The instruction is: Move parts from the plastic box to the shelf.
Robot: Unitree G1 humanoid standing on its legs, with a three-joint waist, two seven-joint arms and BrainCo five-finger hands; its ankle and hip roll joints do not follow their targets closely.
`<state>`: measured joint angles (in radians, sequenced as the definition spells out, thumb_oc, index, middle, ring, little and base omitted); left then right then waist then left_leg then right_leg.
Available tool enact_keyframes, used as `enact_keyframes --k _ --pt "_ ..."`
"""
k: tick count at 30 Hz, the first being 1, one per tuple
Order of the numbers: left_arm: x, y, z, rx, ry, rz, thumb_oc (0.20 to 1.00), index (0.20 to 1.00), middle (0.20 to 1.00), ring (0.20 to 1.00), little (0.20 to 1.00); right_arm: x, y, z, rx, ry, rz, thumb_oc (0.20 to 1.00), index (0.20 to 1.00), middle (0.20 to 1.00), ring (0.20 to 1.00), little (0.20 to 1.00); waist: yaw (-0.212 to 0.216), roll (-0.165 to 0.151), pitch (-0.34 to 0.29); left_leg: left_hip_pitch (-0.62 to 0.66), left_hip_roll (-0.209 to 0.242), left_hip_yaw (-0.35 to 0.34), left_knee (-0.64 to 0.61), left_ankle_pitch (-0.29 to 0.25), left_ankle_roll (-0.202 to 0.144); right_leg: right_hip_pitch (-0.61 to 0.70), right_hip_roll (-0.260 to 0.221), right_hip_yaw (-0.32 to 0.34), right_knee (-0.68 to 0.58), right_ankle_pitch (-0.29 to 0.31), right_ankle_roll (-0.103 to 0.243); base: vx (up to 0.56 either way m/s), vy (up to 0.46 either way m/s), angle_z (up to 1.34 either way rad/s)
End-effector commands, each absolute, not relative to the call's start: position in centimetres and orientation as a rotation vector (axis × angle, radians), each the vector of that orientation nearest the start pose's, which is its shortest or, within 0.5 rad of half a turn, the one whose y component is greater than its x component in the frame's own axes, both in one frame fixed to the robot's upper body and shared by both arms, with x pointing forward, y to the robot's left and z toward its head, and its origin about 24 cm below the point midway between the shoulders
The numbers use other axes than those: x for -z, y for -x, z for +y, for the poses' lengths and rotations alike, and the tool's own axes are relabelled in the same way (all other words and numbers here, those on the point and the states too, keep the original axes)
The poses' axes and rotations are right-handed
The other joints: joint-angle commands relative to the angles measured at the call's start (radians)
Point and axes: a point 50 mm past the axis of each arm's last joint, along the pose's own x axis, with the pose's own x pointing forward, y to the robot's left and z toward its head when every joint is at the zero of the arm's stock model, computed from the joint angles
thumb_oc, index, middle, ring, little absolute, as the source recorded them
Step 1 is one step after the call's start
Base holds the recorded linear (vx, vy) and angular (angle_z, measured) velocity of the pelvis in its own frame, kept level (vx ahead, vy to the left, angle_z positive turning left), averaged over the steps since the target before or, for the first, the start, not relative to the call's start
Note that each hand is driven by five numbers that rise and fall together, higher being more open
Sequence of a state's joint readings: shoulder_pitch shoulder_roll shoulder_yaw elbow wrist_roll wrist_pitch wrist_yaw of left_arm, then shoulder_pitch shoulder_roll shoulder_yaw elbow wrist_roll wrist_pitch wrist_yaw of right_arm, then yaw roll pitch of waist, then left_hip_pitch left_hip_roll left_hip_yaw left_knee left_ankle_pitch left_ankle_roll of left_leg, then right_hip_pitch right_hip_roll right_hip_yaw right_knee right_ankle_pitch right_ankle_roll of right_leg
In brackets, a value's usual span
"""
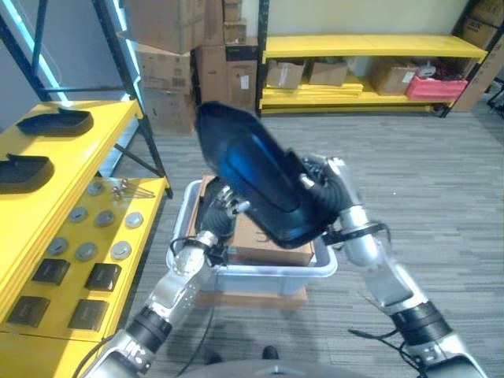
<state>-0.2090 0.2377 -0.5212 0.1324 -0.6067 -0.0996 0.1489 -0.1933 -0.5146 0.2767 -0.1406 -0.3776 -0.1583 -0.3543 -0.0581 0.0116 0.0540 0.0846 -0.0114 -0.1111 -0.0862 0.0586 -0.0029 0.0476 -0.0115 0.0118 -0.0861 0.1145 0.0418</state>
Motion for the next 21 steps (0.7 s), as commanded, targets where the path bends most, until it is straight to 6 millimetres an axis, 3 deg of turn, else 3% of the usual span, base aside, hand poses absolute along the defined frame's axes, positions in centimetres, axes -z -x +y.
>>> enact_keyframes --k 1,3,4,5,6,11,21 --pt "-7.1 -28.5 6.2 0.375 0.324 -0.034 1.0 1.0 1.0 1.0 1.0 -17.1 -26.5 -13.7 -0.037 0.61 -0.807 0.2 0.2 0.2 0.2 0.2 0.015 -0.033 -0.041 0.053 0.056 -0.006 -0.001 -0.142 -0.019 0.038 -0.067 0.049 0.007 -0.119 0.056 0.0 0.0 0.0" --pt "-7.7 -28.8 5.8 0.376 0.339 -0.054 1.0 1.0 1.0 1.0 1.0 -16.7 -26.4 -12.4 -0.092 0.553 -0.799 0.2 0.2 0.2 0.2 0.2 0.016 -0.032 -0.038 0.053 0.056 -0.006 -0.001 -0.14 -0.021 0.038 -0.068 0.046 0.009 -0.12 0.056 0.0 0.0 0.0" --pt "-7.9 -28.8 5.7 0.37 0.358 -0.06 0.887 0.887 0.887 0.887 0.887 -16.6 -26.3 -11.9 -0.111 0.532 -0.799 0.2 0.2 0.2 0.2 0.2 0.016 -0.032 -0.036 0.053 0.056 -0.007 -0.001 -0.139 -0.021 0.038 -0.069 0.046 0.009 -0.119 0.056 0.0 0.0 0.0" --pt "-8.0 -28.7 5.6 0.369 0.393 -0.063 0.476 0.476 0.476 0.476 0.476 -16.5 -26.2 -11.3 -0.138 0.51 -0.797 0.2 0.2 0.2 0.2 0.2 0.017 -0.032 -0.034 0.053 0.055 -0.007 -0.001 -0.139 -0.021 0.038 -0.069 0.045 0.01 -0.119 0.056 0.0 0.0 0.0" --pt "-8.1 -28.7 5.5 0.371 0.422 -0.062 0.2 0.2 0.2 0.2 0.2 -16.2 -26.2 -10.8 -0.165 0.499 -0.788 0.2 0.2 0.2 0.2 0.2 0.017 -0.032 -0.031 0.053 0.055 -0.006 -0.001 -0.138 -0.021 0.037 -0.07 0.045 0.013 -0.12 0.056 0.0 0.0 0.0" --pt "-8.5 -28.6 5.3 0.405 0.416 -0.09 0.2 0.2 0.2 0.2 0.2 -15.8 -25.8 -8.9 -0.276 0.44 -0.779 0.2 0.2 0.2 0.2 0.2 0.02 -0.031 -0.026 0.053 0.056 -0.006 -0.001 -0.135 -0.024 0.038 -0.073 0.04 0.018 -0.122 0.055 0.0 0.0 0.0" --pt "-8.8 -28.3 5.7 0.495 0.24 -0.155 0.2 0.2 0.2 0.2 0.2 -16.3 -25.4 -7.1 -0.41 0.339 -0.782 0.2 0.2 0.2 0.2 0.2 0.034 -0.025 -0.009 0.042 0.067 -0.03 -0.001 -0.123 -0.036 0.036 -0.067 0.02 0.032 -0.135 0.05 0.0 -0.025 0.08"
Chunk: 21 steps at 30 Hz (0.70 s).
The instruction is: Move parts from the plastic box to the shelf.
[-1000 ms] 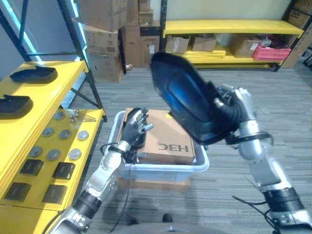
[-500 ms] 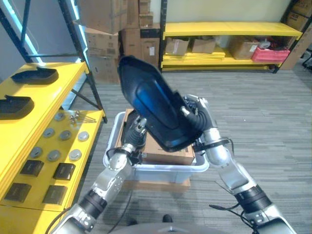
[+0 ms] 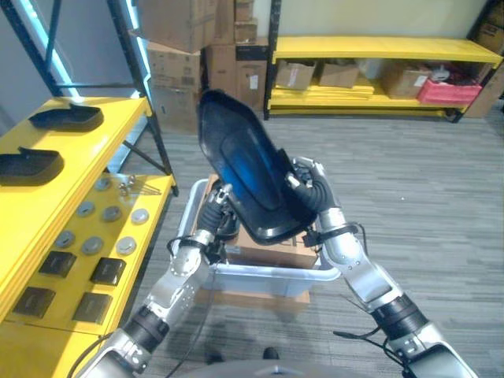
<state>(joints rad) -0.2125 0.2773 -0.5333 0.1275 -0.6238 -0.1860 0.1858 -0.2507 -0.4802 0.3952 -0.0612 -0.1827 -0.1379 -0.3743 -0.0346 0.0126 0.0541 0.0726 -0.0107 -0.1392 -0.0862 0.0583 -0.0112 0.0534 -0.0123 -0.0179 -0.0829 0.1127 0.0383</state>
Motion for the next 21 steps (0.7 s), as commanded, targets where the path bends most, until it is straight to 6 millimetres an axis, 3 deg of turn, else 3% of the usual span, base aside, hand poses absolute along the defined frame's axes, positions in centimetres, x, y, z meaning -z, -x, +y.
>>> enact_keyframes --k 1,8,13,14,15,16,17,18,19,20,21 --pt "-8.8 -28.3 5.7 0.495 0.24 -0.156 0.2 0.2 0.2 0.2 0.2 -16.4 -25.4 -7.1 -0.41 0.339 -0.782 0.2 0.2 0.2 0.2 0.2 0.01 -0.026 -0.009 0.054 0.067 -0.003 -0.001 -0.122 -0.028 0.03 -0.066 0.05 0.03 -0.133 0.053 0.01 -0.066 0.0" --pt "-8.9 -28.2 6.9 0.495 0.215 -0.186 0.2 0.2 0.2 0.2 0.2 -16.3 -25.3 -6.1 -0.542 0.187 -0.723 0.2 0.2 0.2 0.2 0.2 0.027 -0.024 0.019 0.034 0.08 -0.03 0.009 -0.107 -0.043 0.02 -0.062 0.021 0.05 -0.149 0.046 -0.02 -0.052 0.07" --pt "-9.6 -27.9 9.3 0.423 0.155 -0.26 0.2 0.2 0.2 0.2 0.2 -15.4 -25.0 -5.8 -0.634 0.037 -0.643 0.2 0.2 0.2 0.2 0.2 0.086 -0.015 0.081 -0.067 0.071 -0.163 0.064 -0.057 -0.091 0.014 -0.059 -0.114 0.094 -0.193 0.019 -0.05 -0.107 0.7" --pt "-9.5 -27.9 9.3 0.422 0.154 -0.259 0.2 0.2 0.2 0.2 0.2 -15.4 -25.0 -5.8 -0.634 0.037 -0.643 0.2 0.2 0.2 0.2 0.2 0.083 -0.016 0.078 -0.066 0.072 -0.166 0.062 -0.063 -0.091 0.017 -0.058 -0.118 0.092 -0.199 0.019 -0.07 -0.059 1.27" --pt "-10.0 -27.9 9.7 0.405 0.13 -0.292 0.2 0.2 0.2 0.2 0.2 -15.4 -25.0 -5.8 -0.646 0.022 -0.633 0.2 0.2 0.2 0.2 0.2 0.098 -0.009 0.101 -0.116 0.069 -0.18 0.084 -0.039 -0.113 0.029 -0.068 -0.185 0.093 -0.216 0.011 -0.04 0.009 1.74" --pt "-10.7 -28.0 10.3 0.376 0.092 -0.34 0.2 0.2 0.2 0.2 0.2 -15.6 -25.1 -5.8 -0.651 0.036 -0.646 0.2 0.2 0.2 0.2 0.2 0.097 -0.004 0.109 -0.162 0.089 -0.096 0.09 -0.021 -0.116 0.037 -0.089 -0.247 0.086 -0.219 0.018 -0.08 0.025 2.05" --pt "-10.7 -28.0 10.3 0.376 0.091 -0.341 0.2 0.2 0.2 0.2 0.2 -15.6 -25.1 -5.8 -0.651 0.037 -0.647 0.2 0.2 0.2 0.2 0.2 0.094 -0.004 0.106 -0.168 0.086 -0.099 0.091 -0.017 -0.115 0.033 -0.09 -0.25 0.084 -0.215 0.019 0.0 0.078 2.33" --pt "-11.0 -28.0 11.1 0.34 0.064 -0.374 0.2 0.2 0.2 0.2 0.2 -15.9 -25.1 -5.7 -0.663 0.058 -0.662 0.2 0.2 0.2 0.2 0.2 0.093 -0.005 0.102 -0.176 0.131 0.05 0.087 -0.013 -0.107 0.052 -0.106 -0.29 0.066 -0.213 0.026 0.04 0.065 1.68" --pt "-11.1 -28.0 11.6 0.316 0.055 -0.382 0.2 0.2 0.2 0.2 0.2 -15.8 -25.2 -5.6 -0.664 0.061 -0.662 0.2 0.2 0.2 0.2 0.2 0.095 -0.004 0.096 -0.178 0.147 0.11 0.085 -0.008 -0.105 0.059 -0.111 -0.304 0.056 -0.209 0.028 0.08 0.085 1.05" --pt "-11.1 -27.9 11.9 0.3 0.045 -0.39 0.2 0.2 0.2 0.2 0.2 -15.8 -25.3 -5.8 -0.66 0.065 -0.66 0.2 0.2 0.2 0.2 0.2 0.097 -0.002 0.089 -0.181 0.161 0.161 0.084 -0.001 -0.103 0.069 -0.117 -0.324 0.049 -0.207 0.029 0.05 0.051 0.4" --pt "-11.1 -27.9 11.9 0.3 0.045 -0.39 0.2 0.2 0.2 0.2 0.2 -15.8 -25.3 -5.8 -0.66 0.065 -0.66 0.2 0.2 0.2 0.2 0.2 0.097 -0.002 0.089 -0.181 0.161 0.161 0.084 -0.001 -0.103 0.069 -0.117 -0.324 0.049 -0.207 0.029 0.07 0.059 0.78"
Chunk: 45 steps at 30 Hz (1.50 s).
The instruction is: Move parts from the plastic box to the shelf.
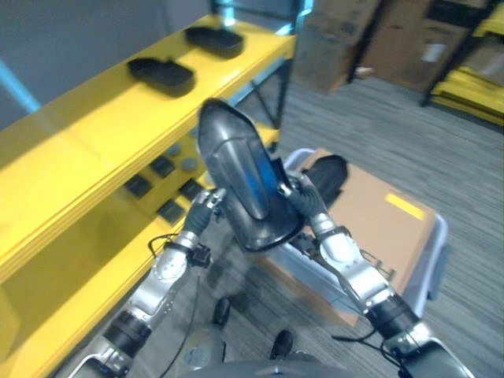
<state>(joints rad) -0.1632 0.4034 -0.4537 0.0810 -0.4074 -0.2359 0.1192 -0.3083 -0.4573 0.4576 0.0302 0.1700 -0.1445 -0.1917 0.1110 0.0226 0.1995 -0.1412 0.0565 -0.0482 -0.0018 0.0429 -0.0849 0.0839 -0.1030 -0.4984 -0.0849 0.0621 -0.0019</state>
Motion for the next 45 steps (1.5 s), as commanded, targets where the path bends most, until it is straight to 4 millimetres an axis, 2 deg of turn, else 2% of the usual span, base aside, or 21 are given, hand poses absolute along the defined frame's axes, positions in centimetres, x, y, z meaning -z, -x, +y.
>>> enact_keyframes --k 1,2,3,5,8,14,15,16,17,19,21,23,24,25,26,28,29,37,38,40,45 --pt "-11.2 -27.8 12.2 0.291 0.033 -0.399 0.2 0.2 0.2 0.2 0.2 -15.8 -25.3 -5.9 -0.657 0.065 -0.66 0.2 0.2 0.2 0.2 0.2 -0.048 -0.009 -0.066 0.035 0.106 0.119 -0.013 0.019 -0.029 0.047 -0.031 0.133 0.048 -0.158 0.07 0.03 0.036 0.95" --pt "-11.2 -27.8 12.2 0.291 0.033 -0.399 0.2 0.2 0.2 0.2 0.2 -15.8 -25.3 -5.9 -0.657 0.065 -0.66 0.2 0.2 0.2 0.2 0.2 -0.05 -0.008 -0.069 0.031 0.105 0.118 -0.015 0.023 -0.028 0.043 -0.031 0.131 0.046 -0.154 0.071 0.16 0.122 1.15" --pt "-11.4 -27.7 12.7 0.273 -0.008 -0.421 0.2 0.2 0.2 0.2 0.2 -15.6 -25.3 -6.2 -0.646 0.071 -0.647 0.2 0.2 0.2 0.2 0.2 -0.042 0.001 -0.083 0.026 0.117 0.192 -0.023 0.037 -0.027 0.076 -0.042 0.084 0.04 -0.166 0.072 0.21 0.142 0.85" --pt "-11.4 -27.3 13.7 0.246 -0.053 -0.43 0.2 0.2 0.2 0.2 0.2 -15.0 -25.2 -6.3 -0.649 0.083 -0.625 0.2 0.2 0.2 0.2 0.2 -0.029 0.001 -0.105 0.018 0.087 0.236 0.002 0.029 -0.015 0.11 -0.082 0.033 0.038 -0.155 0.085 0.3 0.216 0.89" --pt "-11.5 -27.2 14.0 0.238 -0.07 -0.436 0.2 0.2 0.2 0.2 0.2 -14.9 -25.2 -6.2 -0.65 0.078 -0.617 0.2 0.2 0.2 0.2 0.2 -0.027 -0.007 -0.112 0.017 0.073 0.248 0.018 0.008 -0.021 0.125 -0.096 0.038 0.034 -0.163 0.093 0.24 0.131 0.74" --pt "-13.0 -26.8 15.1 0.205 -0.159 -0.521 0.2 0.2 0.2 0.2 0.2 -15.6 -24.5 -5.1 -0.704 0.035 -0.651 0.2 0.2 0.2 0.2 0.2 0.009 -0.028 -0.142 0.046 -0.001 0.247 0.002 -0.059 0.042 0.12 -0.182 0.045 0.078 -0.135 0.134 0.17 0.21 0.06" --pt "-13.2 -26.9 15.0 0.207 -0.168 -0.532 0.2 0.2 0.2 0.2 0.2 -15.8 -24.5 -4.9 -0.709 0.038 -0.666 0.2 0.2 0.2 0.2 0.2 0.011 -0.034 -0.145 0.055 -0.022 0.246 0.0 -0.073 0.059 0.109 -0.21 0.047 0.117 -0.105 0.148 0.21 0.348 -0.12" --pt "-13.8 -26.9 14.7 0.211 -0.175 -0.563 0.2 0.2 0.2 0.2 0.2 -16.4 -24.2 -4.8 -0.718 0.04 -0.701 0.2 0.2 0.2 0.2 0.2 0.001 -0.036 -0.144 0.085 -0.064 0.234 -0.004 -0.101 0.093 0.08 -0.271 0.061 0.238 0.0 0.162 0.28 0.505 -0.01" --pt "-14.8 -26.9 14.0 0.223 -0.163 -0.62 0.2 0.2 0.2 0.2 0.2 -16.9 -24.0 -4.7 -0.719 0.022 -0.721 0.2 0.2 0.2 0.2 0.2 -0.024 -0.027 -0.12 0.115 -0.103 0.203 -0.006 -0.121 0.137 0.017 -0.323 0.129 0.408 0.102 0.169 0.2 0.504 0.25" --pt "-15.3 -27.0 13.7 0.225 -0.141 -0.647 0.2 0.2 0.2 0.2 0.2 -17.0 -24.0 -4.7 -0.714 0.028 -0.732 0.2 0.2 0.2 0.2 0.2 -0.035 -0.022 -0.105 0.115 -0.112 0.207 -0.002 -0.109 0.157 -0.027 -0.33 0.17 0.47 0.135 0.16 0.04 0.216 0.57" --pt "-15.6 -27.1 12.8 0.235 -0.091 -0.671 0.2 0.2 0.2 0.2 0.2 -16.9 -23.9 -4.8 -0.708 0.033 -0.736 0.2 0.2 0.2 0.2 0.2 -0.084 0.006 -0.088 0.15 -0.096 0.146 -0.019 -0.101 0.161 -0.129 -0.206 0.332 0.531 0.038 0.108 0.15 0.057 0.54" --pt "-15.7 -27.0 12.2 0.251 -0.066 -0.684 0.2 0.2 0.2 0.2 0.2 -17.0 -23.9 -5.1 -0.701 0.033 -0.741 0.2 0.2 0.2 0.2 0.2 -0.113 0.012 -0.076 0.179 -0.096 0.093 -0.032 -0.101 0.151 -0.181 -0.081 0.455 0.464 -0.082 0.099 0.25 -0.073 0.47" --pt "-15.9 -27.0 11.7 0.266 -0.046 -0.694 0.2 0.2 0.2 0.2 0.2 -17.3 -23.9 -5.7 -0.68 0.037 -0.762 0.2 0.2 0.2 0.2 0.2 -0.132 0.001 -0.067 0.198 -0.106 0.042 -0.044 -0.105 0.143 -0.211 -0.005 0.546 0.313 -0.093 0.106 0.25 -0.181 0.87" --pt "-15.9 -27.0 11.4 0.283 -0.045 -0.695 0.2 0.2 0.2 0.2 0.2 -17.4 -23.9 -6.2 -0.658 0.041 -0.767 0.2 0.2 0.2 0.2 0.2 -0.142 -0.01 -0.065 0.209 -0.113 0.013 -0.045 -0.11 0.142 -0.215 0.029 0.595 0.253 -0.076 0.114 0.19 -0.147 0.91" --pt "-15.9 -27.0 11.3 0.285 -0.044 -0.694 0.2 0.2 0.2 0.2 0.2 -17.4 -23.9 -6.2 -0.657 0.041 -0.766 0.2 0.2 0.2 0.2 0.2 -0.143 -0.008 -0.065 0.212 -0.111 0.011 -0.045 -0.113 0.142 -0.208 0.029 0.592 0.246 -0.074 0.114 0.15 -0.105 0.76" --pt "-15.8 -27.0 10.5 0.316 -0.044 -0.693 0.2 0.2 0.2 0.2 0.2 -16.7 -23.9 -7.1 -0.628 0.062 -0.737 0.2 0.2 0.2 0.2 0.2 -0.163 -0.022 -0.068 0.224 -0.12 -0.052 -0.048 -0.12 0.138 -0.227 0.09 0.689 0.212 -0.046 0.128 0.18 -0.126 1.34" --pt "-15.9 -27.1 9.9 0.344 -0.04 -0.695 0.2 0.2 0.2 0.2 0.2 -16.5 -23.6 -7.5 -0.618 0.056 -0.731 0.2 0.2 0.2 0.2 0.2 -0.165 -0.036 -0.073 0.219 -0.127 -0.071 -0.038 -0.126 0.136 -0.2 0.09 0.708 0.181 -0.046 0.119 0.14 -0.193 1.45" --pt "-15.4 -26.5 10.6 0.305 -0.062 -0.679 0.2 0.2 0.2 0.2 0.2 -16.0 -23.4 -8.0 -0.628 0.056 -0.702 0.2 0.2 0.2 0.2 0.2 -0.129 -0.036 -0.097 0.202 -0.102 -0.166 -0.025 -0.105 0.092 -0.115 0.066 0.595 0.103 -0.045 0.082 0.09 -0.204 0.61" --pt "-15.4 -26.6 10.6 0.288 -0.08 -0.681 0.2 0.2 0.2 0.2 0.2 -16.2 -23.8 -8.4 -0.607 0.084 -0.71 1.0 1.0 1.0 1.0 1.0 -0.12 -0.033 -0.08 0.172 -0.106 -0.149 -0.007 -0.09 0.072 -0.096 0.052 0.541 0.075 -0.045 0.08 -0.08 -0.074 0.49" --pt "-15.5 -27.1 11.0 0.253 -0.13 -0.684 0.2 0.2 0.2 0.2 0.2 -16.1 -24.0 -9.1 -0.591 0.108 -0.696 1.0 1.0 1.0 1.0 1.0 -0.138 -0.024 -0.09 0.126 -0.1 -0.041 -0.019 -0.076 0.066 -0.076 0.031 0.461 0.026 -0.04 0.087 -0.05 -0.082 1.21" --pt "-14.3 -27.4 13.4 0.133 -0.265 -0.644 0.2 0.2 0.2 0.2 0.2 -14.9 -23.5 -10.3 -0.542 0.138 -0.648 1.0 1.0 1.0 1.0 1.0 -0.144 -0.007 -0.115 0.171 -0.087 -0.011 -0.081 -0.058 0.068 -0.045 0.039 0.438 0.018 -0.055 0.079 0.11 -0.013 0.66"
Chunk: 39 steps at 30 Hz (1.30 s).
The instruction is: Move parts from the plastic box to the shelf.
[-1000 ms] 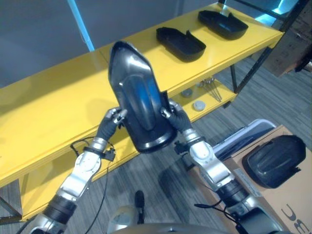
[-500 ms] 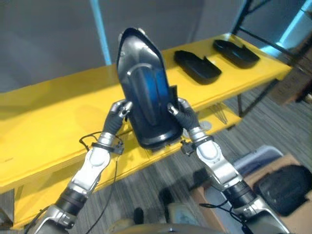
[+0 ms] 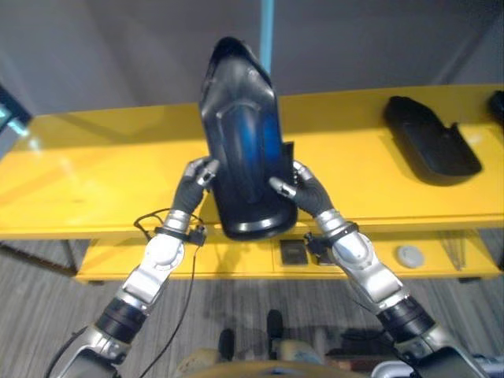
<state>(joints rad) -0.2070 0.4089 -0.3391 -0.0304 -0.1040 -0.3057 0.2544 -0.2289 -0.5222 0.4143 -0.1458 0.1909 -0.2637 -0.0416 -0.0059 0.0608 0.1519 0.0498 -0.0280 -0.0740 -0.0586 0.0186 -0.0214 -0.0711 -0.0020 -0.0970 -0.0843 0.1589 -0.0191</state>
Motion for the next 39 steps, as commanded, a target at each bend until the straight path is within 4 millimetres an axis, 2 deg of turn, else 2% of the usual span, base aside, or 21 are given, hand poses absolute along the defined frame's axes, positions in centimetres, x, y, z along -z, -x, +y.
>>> enact_keyframes --k 1,2,6,11,19,23,25,27,28,29,31,39 --pt "-13.8 -27.7 14.9 0.058 -0.345 -0.621 0.2 0.2 0.2 0.2 0.2 -14.5 -23.4 -11.0 -0.512 0.132 -0.626 1.0 1.0 1.0 1.0 1.0 -0.039 -0.044 -0.076 -0.006 0.0 0.024 -0.029 -0.037 0.004 0.122 -0.061 0.032 0.019 -0.162 0.095 0.17 -0.001 -0.02" --pt "-13.8 -27.7 14.9 0.057 -0.345 -0.62 0.2 0.2 0.2 0.2 0.2 -14.5 -23.3 -11.0 -0.512 0.132 -0.624 1.0 1.0 1.0 1.0 1.0 -0.038 -0.044 -0.078 -0.001 0.001 0.024 -0.029 -0.047 0.004 0.128 -0.06 0.033 0.017 -0.17 0.095 0.15 -0.009 0.04" --pt "-13.5 -28.5 17.2 -0.046 -0.434 -0.583 0.2 0.2 0.2 0.2 0.2 -13.8 -23.1 -12.3 -0.475 0.123 -0.584 1.0 1.0 1.0 1.0 1.0 -0.062 -0.046 -0.085 0.019 0.007 0.049 -0.029 -0.058 0.003 0.141 -0.058 0.049 0.015 -0.172 0.095 0.1 0.002 -0.04" --pt "-13.6 -30.2 19.4 -0.173 -0.406 -0.532 0.2 0.2 0.2 0.2 0.2 -13.2 -23.2 -13.5 -0.427 0.123 -0.541 1.0 1.0 1.0 1.0 1.0 -0.096 -0.048 -0.094 0.024 0.016 0.096 -0.029 -0.078 0.002 0.134 -0.055 0.091 0.002 -0.163 0.102 0.06 0.01 -0.32" --pt "-13.7 -32.7 21.0 -0.311 -0.359 -0.456 0.2 0.2 0.2 0.2 0.2 -12.8 -22.9 -14.1 -0.398 0.128 -0.524 1.0 1.0 1.0 1.0 1.0 -0.14 -0.049 -0.099 0.012 0.023 0.142 -0.029 -0.091 0.003 0.099 -0.044 0.152 -0.003 -0.15 0.111 0.02 0.01 -0.28" --pt "-13.8 -34.0 22.8 -0.394 -0.407 -0.406 0.2 0.2 0.2 0.2 0.2 -12.7 -22.3 -14.3 -0.422 0.132 -0.516 1.0 1.0 1.0 1.0 1.0 -0.162 -0.048 -0.088 -0.008 0.026 0.16 -0.029 -0.091 0.003 0.062 -0.037 0.177 -0.003 -0.139 0.118 -0.04 0.006 -0.2" --pt "-14.3 -34.7 23.7 -0.425 -0.414 -0.389 0.2 0.2 0.2 0.2 0.2 -12.6 -22.2 -14.3 -0.434 0.135 -0.51 1.0 1.0 1.0 1.0 1.0 -0.17 -0.047 -0.071 -0.033 0.026 0.166 -0.029 -0.084 0.003 0.032 -0.033 0.187 0.0 -0.129 0.12 -0.11 0.005 -0.16" --pt "-15.0 -34.9 25.9 -0.464 -0.454 -0.364 0.2 0.2 0.2 0.2 0.2 -12.2 -21.8 -14.6 -0.447 0.149 -0.489 1.0 1.0 1.0 1.0 1.0 -0.172 -0.044 -0.048 -0.07 0.028 0.172 -0.029 -0.072 0.003 -0.012 -0.026 0.199 0.004 -0.115 0.122 -0.1 -0.001 -0.31" --pt "-15.0 -34.9 25.9 -0.464 -0.454 -0.364 0.2 0.2 0.2 0.2 0.2 -12.2 -21.8 -14.6 -0.447 0.148 -0.49 1.0 1.0 1.0 1.0 1.0 -0.172 -0.045 -0.05 -0.072 0.028 0.172 -0.029 -0.071 0.003 -0.014 -0.026 0.199 0.004 -0.115 0.122 -0.08 -0.005 -0.27" --pt "-15.3 -35.0 26.8 -0.479 -0.477 -0.356 0.2 0.2 0.2 0.2 0.2 -12.1 -21.8 -14.6 -0.452 0.151 -0.485 1.0 1.0 1.0 1.0 1.0 -0.17 -0.044 -0.041 -0.085 0.028 0.172 -0.029 -0.066 0.003 -0.028 -0.024 0.202 0.005 -0.11 0.123 -0.07 -0.004 -0.1" --pt "-16.8 -34.9 28.8 -0.522 -0.536 -0.361 0.2 0.2 0.2 0.2 0.2 -11.7 -21.6 -14.6 -0.471 0.154 -0.472 1.0 1.0 1.0 1.0 1.0 -0.164 -0.046 -0.013 -0.123 0.03 0.173 -0.029 -0.05 0.003 -0.066 -0.019 0.207 0.005 -0.096 0.124 -0.1 -0.014 -0.02" --pt "-20.3 -35.2 31.9 -0.556 -0.666 -0.349 0.2 0.2 0.2 0.2 0.2 -11.6 -22.0 -14.2 -0.503 0.166 -0.469 1.0 1.0 1.0 1.0 1.0 -0.142 -0.037 0.052 -0.18 0.024 0.147 -0.029 -0.021 0.0 -0.109 -0.019 0.191 0.003 -0.085 0.123 -0.04 -0.025 0.05"
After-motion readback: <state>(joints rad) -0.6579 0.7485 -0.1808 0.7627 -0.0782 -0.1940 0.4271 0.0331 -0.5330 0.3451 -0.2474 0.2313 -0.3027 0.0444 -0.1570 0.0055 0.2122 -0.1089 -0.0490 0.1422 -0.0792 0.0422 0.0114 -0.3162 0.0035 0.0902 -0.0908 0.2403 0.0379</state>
